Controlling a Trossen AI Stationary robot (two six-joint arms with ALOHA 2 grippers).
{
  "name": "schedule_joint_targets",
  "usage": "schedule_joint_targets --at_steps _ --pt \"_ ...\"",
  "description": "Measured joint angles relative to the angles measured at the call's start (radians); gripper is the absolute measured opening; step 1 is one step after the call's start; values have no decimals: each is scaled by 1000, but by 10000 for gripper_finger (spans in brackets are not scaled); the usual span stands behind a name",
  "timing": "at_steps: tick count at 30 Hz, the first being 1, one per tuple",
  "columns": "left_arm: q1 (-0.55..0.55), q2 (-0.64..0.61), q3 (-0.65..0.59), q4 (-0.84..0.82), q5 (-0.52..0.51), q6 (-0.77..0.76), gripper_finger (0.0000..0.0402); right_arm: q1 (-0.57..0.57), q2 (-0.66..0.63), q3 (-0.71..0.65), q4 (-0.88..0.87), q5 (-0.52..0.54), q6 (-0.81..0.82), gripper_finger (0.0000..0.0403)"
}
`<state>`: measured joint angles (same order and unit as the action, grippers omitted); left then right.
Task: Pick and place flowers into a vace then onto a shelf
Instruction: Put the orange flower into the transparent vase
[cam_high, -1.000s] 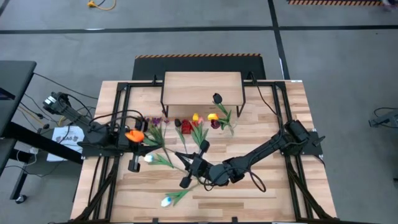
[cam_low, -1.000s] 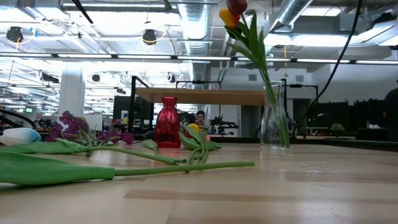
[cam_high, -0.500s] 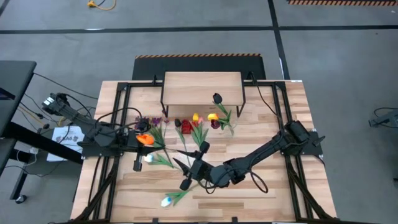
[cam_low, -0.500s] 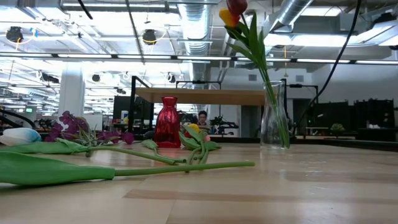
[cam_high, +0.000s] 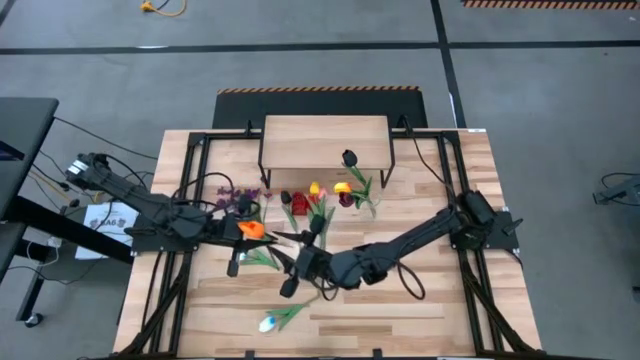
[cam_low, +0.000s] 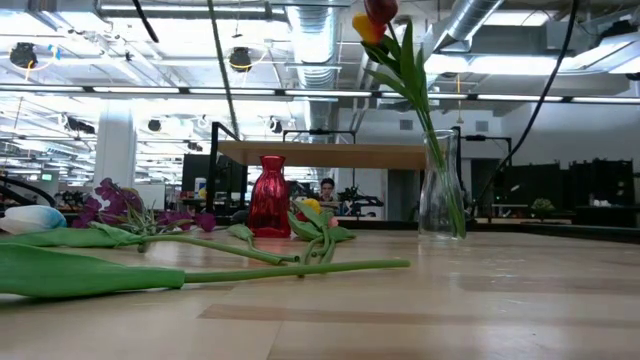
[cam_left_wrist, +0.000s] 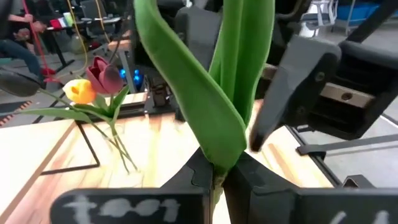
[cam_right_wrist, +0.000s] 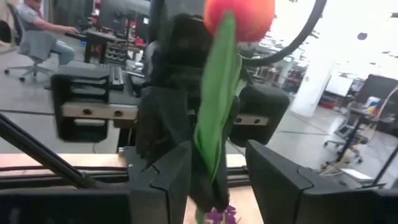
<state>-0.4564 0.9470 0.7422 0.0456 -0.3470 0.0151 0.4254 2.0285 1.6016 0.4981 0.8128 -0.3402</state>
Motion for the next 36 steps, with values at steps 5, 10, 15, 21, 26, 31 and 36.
schedule_joint_targets --at_steps 5,10,15,21,26,31,36 --pt "8 3 0 2 3 0 0 -20 -1 0 -8 -23 18 133" --pt "8 3 0 8 3 0 7 -32 -2 0 -10 -76 19 118" --pt "8 3 -2 8 0 0 7 -40 -2 1 -19 -93 19 59" --pt "8 3 -2 9 1 0 13 -46 -2 1 -19 -108 26 12" --pt "8 3 -2 10 -1 -8 31 -46 -2 1 -19 -102 22 5" --pt "-6 3 -2 8 -4 -8 70 -35 -1 1 -20 -69 0 3" --pt "-15 1 -2 -22 -40 -24 129 -26 0 0 -28 -37 -9 1"
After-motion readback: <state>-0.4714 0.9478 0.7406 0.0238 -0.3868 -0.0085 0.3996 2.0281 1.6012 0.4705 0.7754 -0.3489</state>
